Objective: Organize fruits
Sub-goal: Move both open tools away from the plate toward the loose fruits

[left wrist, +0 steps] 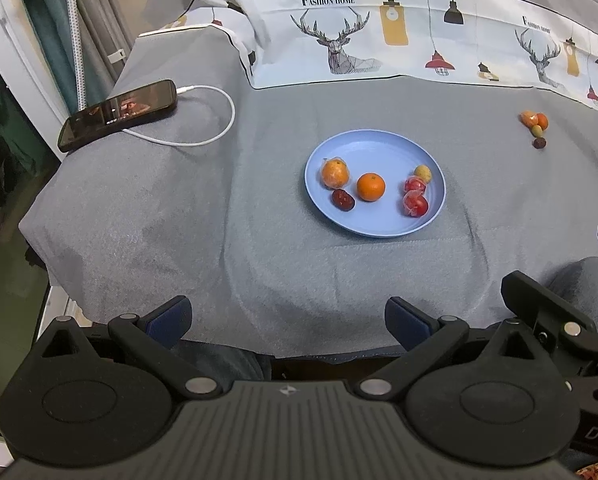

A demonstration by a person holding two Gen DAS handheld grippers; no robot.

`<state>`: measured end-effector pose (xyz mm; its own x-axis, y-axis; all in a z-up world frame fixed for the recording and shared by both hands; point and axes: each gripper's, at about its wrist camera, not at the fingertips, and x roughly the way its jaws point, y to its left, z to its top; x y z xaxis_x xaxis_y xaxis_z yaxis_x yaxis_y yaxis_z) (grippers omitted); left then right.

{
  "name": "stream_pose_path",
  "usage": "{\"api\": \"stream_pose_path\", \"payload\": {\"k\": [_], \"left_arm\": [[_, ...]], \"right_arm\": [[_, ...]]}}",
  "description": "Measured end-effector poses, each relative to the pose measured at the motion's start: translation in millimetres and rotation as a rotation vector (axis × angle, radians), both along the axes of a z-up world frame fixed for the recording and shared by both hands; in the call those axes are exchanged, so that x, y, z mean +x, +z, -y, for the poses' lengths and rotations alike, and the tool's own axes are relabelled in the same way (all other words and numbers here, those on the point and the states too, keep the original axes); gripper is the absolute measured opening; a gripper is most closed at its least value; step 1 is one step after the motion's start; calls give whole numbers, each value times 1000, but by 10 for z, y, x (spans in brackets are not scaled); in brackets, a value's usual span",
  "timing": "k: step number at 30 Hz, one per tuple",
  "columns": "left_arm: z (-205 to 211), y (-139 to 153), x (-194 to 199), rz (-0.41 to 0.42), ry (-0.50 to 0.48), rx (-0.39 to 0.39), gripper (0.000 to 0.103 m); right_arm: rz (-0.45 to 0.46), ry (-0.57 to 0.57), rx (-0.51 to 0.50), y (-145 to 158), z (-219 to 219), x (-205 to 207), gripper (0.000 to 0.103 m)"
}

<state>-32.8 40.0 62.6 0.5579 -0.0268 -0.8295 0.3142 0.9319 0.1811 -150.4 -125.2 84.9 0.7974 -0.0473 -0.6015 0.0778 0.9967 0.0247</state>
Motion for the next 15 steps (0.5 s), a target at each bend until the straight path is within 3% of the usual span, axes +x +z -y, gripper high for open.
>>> {"api": "stream_pose_path", "payload": {"k": [7,15], "left_arm": [[86,-101,101,-26,-12,27,103],[247,-261,285,-87,-34,60,103]], "right_arm": [[-30,-7,10,-70,42,102,101],[-82,-46,97,-287,283,305,102]]}}
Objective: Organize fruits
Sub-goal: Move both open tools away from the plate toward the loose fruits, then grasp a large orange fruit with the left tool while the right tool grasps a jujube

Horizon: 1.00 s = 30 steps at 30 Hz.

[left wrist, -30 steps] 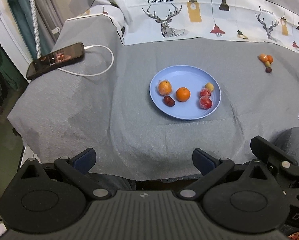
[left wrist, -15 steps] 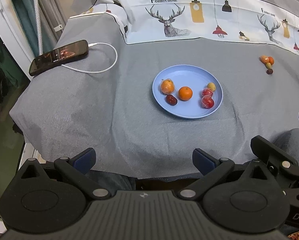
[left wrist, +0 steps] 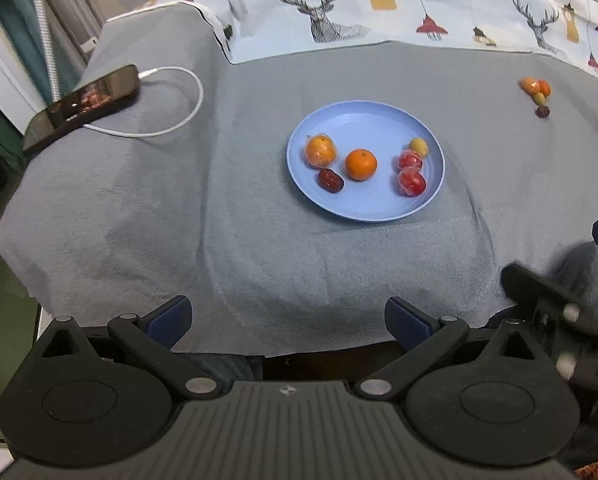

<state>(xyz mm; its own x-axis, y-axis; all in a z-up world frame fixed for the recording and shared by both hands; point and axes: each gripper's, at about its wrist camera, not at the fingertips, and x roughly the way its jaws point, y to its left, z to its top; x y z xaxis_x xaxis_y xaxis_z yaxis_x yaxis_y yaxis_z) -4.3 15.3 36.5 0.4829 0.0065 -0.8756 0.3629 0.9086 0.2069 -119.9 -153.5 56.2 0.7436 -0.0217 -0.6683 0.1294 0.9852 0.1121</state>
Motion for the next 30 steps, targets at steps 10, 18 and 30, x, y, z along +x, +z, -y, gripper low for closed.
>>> {"api": "stream_pose_path", "payload": {"k": [10,18,30], "left_arm": [[476,-115,609,-57,1,50,103],[1192,-126,1166,-65,-25,50,103],[2711,-386,1775,21,-195,21,103]], "right_arm": [[-40,-376,98,-612,1066,457,102],[41,-595,-99,-1252,2334,1453,102],[59,-652,-181,-1700,3022,1971,21]]}}
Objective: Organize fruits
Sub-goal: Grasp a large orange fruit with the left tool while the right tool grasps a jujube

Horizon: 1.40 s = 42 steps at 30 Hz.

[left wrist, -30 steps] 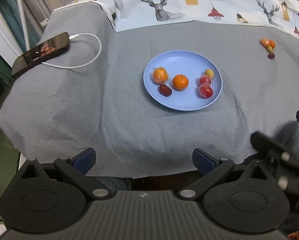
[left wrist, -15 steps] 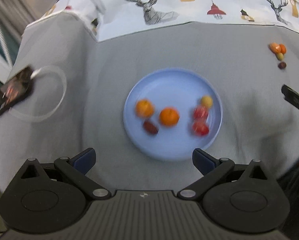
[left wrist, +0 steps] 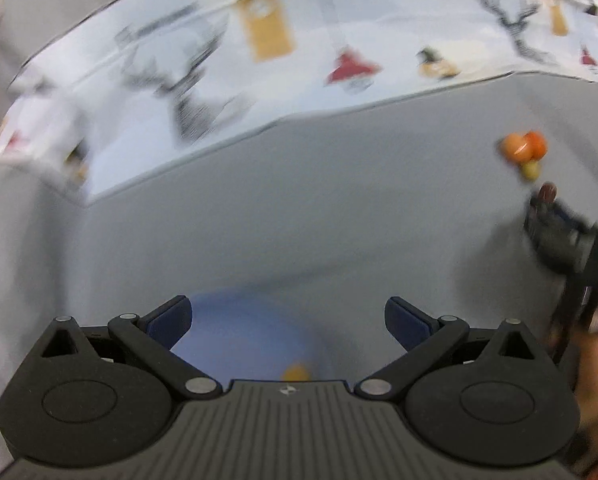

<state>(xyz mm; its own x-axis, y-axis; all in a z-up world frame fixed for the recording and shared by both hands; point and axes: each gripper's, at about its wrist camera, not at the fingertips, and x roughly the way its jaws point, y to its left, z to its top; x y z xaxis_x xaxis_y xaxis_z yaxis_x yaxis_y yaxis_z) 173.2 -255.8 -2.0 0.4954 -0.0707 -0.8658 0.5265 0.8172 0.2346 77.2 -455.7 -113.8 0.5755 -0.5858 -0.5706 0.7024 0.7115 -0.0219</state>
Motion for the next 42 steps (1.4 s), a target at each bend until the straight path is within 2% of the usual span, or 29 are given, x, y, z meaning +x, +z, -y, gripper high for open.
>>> {"api": "stream_pose_path", "payload": {"k": [3,5,8,12,17,18,20,21,22,23,25,27,29,31,35,38,42], "left_arm": [[575,-94,124,8,-89,-84,103],[1017,-205,228,-3,-162,-144,103],[1608,-468,373,-76,-233,-190,103],[2141,-819,532,-181,-246,-212,103],[2528,-1081,558,-216,-269,-180,102],[2575,-1115,574,-222,-271,-177,99],[2585,-1137,594,-248,-264,-170,78],[2574,-1138,616,-297,-272,-192,62],[2570,-1111,610,-314,-288,-217,40],[2561,-1084,588,-302,-294,-205,41],[2501,-1029,536,-243,-301,-185,41],[2345,-931,542,-220,-285,-185,41],[2070,-761,528,-213,-254,-198,41],[1725,-539,457,-179,-224,-203,41],[862,-87,173,-116,-155,-176,41],[99,259,-114,-80,-94,-161,41],[-829,595,-543,-49,-5,-157,41]], "right_arm": [[31,-51,34,13,203,-74,20],[0,-184,14,1,403,-164,20],[23,-317,31,-8,677,-353,20],[16,-330,24,-31,696,-367,20],[21,-340,18,-61,753,-348,21],[22,-342,18,-70,762,-335,21],[25,-347,16,-63,778,-332,22],[29,-350,17,-64,786,-334,23],[34,-352,17,-69,797,-331,23],[35,-352,16,-71,788,-342,23],[43,-351,18,-68,796,-354,21],[63,-352,24,-58,779,-401,20],[99,-347,20,-21,761,-434,20],[126,-337,-36,35,693,-453,20],[115,-318,-118,116,534,-491,20],[100,-308,-77,292,362,-635,20],[173,-206,3,772,-84,-1018,20]]}}
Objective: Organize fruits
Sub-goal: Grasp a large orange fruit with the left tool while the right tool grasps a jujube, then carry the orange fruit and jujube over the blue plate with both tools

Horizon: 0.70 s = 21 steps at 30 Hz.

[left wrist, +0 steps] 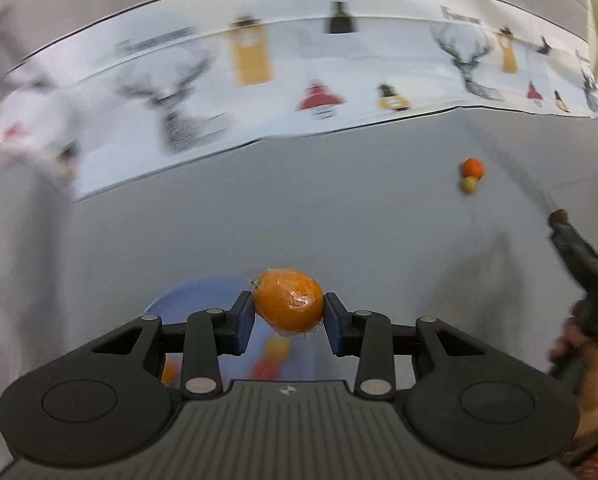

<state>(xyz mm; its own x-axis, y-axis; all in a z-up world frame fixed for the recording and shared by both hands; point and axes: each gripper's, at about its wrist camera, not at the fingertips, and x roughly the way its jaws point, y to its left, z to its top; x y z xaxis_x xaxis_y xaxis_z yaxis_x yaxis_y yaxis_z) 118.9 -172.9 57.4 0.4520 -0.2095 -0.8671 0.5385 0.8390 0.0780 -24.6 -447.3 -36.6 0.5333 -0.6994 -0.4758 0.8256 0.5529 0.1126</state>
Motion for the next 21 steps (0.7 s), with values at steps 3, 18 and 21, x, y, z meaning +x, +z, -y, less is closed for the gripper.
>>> {"api": "stream_pose_path", "payload": {"k": [3,18,21], "left_arm": [[-530,142,-295,10,53,1,41],[-2001,395,-1717,111,128,-74,41],[-2135,381,-1848,116,150,-85,41]], "right_arm": [[32,158,32,352,-529,-398,20],[23,737,-20,1217,-2658,-1615,21],[6,808,-85,1278,-2903,-1667,21]]}}
